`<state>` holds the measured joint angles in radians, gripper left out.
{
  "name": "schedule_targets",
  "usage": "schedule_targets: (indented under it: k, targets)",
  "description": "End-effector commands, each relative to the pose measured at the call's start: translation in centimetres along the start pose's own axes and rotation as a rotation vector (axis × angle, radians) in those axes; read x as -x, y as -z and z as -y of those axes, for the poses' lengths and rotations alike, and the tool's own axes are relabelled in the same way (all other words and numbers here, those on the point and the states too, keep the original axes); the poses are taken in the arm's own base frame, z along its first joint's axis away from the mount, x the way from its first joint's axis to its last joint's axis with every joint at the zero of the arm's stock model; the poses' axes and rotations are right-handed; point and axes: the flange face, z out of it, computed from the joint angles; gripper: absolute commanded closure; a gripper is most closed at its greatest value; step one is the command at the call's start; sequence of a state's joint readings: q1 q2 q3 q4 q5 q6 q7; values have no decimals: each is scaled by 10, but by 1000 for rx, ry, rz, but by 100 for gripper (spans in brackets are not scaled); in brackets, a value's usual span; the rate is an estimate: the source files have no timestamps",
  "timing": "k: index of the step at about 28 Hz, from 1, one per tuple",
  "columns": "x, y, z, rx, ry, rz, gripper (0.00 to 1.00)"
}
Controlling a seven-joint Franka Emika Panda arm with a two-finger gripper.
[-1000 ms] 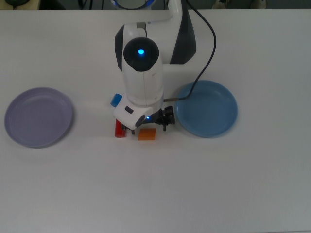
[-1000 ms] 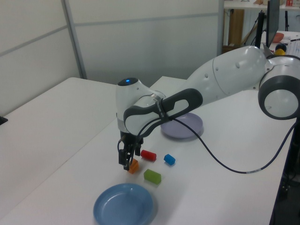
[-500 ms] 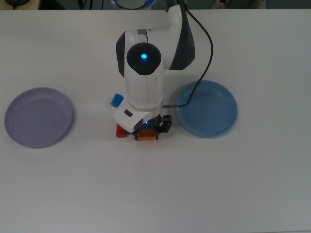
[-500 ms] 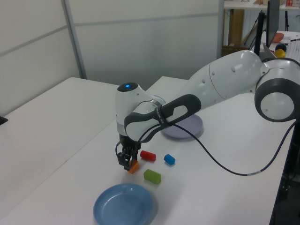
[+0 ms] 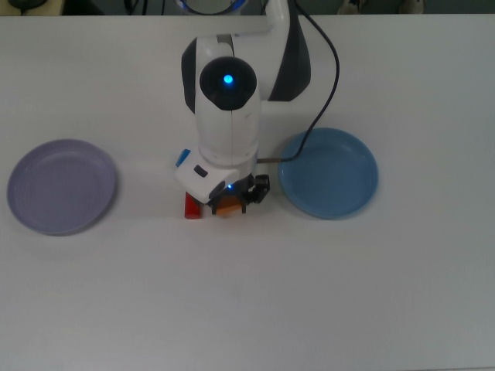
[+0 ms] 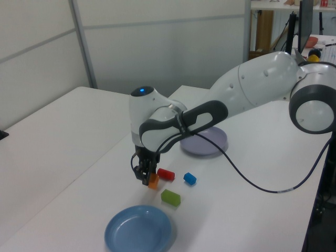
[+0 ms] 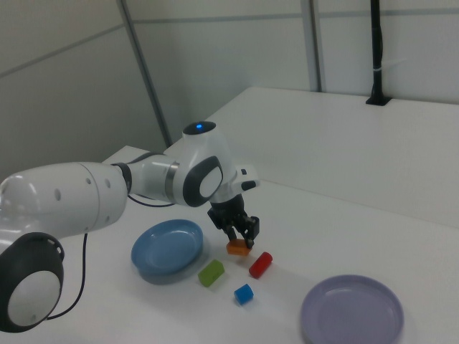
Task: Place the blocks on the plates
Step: 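Close the gripper on the orange block, then carry the orange block to the blue plate and release it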
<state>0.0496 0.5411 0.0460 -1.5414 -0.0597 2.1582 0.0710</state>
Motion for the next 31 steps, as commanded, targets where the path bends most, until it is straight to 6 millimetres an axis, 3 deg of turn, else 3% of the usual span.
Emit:
schedule_targets:
  k: [1,4,6,10,17,26,27,30,31]
  targets:
    - [13,33,7,9,4,47,75]
    - [18,37,34,0,38,74,75]
    - [21,41,71,-2,54,67,75]
    - [28,40,119,25,49,54,75]
    - [29,34,153,41,99,-4,71]
    - [31,15,173,37,136,-4,63]
    - [32,16,174,36,138,-5,60]
    - [35,17,183,37,144,-3,11]
    - [35,19,184,37,145,-3,6]
